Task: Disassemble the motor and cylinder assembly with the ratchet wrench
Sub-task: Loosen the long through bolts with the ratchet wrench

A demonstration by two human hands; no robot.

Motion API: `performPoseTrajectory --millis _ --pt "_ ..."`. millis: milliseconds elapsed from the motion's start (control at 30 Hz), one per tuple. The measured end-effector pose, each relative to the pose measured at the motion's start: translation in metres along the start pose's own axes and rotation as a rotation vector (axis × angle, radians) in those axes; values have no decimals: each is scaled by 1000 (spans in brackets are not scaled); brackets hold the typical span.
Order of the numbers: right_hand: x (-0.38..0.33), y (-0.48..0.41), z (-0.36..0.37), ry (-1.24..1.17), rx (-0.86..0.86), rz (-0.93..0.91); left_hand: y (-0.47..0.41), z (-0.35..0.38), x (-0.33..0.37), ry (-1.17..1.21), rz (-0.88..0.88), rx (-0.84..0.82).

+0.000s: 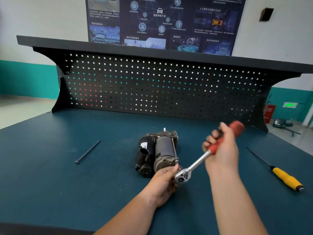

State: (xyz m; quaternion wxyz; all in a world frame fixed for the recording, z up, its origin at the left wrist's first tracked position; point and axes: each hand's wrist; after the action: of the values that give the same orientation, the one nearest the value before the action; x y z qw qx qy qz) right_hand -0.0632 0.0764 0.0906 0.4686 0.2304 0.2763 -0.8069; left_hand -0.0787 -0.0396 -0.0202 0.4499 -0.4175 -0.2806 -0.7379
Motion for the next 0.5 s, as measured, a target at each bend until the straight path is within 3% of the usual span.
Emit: performPoseTrajectory --millis 100,267,367,500 --pt "-5 -3 -33 -188 176 120 0 2 2 8 -10 -14" --pt "2 -2 -44 -256 312 109 -3 -2 0 18 -54 -8" --pt "-1 -5 -20 -105 225 18 -3 -3 0 53 -96 -10" --pt "13 3 22 245 -54 -147 -4 -3 1 84 -105 -7"
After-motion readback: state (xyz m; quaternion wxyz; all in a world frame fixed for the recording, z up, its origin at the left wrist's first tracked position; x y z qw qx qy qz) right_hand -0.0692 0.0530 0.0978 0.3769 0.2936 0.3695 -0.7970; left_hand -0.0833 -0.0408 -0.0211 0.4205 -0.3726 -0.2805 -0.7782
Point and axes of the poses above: each hand's wrist, its own y-axis away from the middle knuckle, its own z-axis out of the palm, x = y × z, and after that the axes turned 7 degrees about -x, right-handed
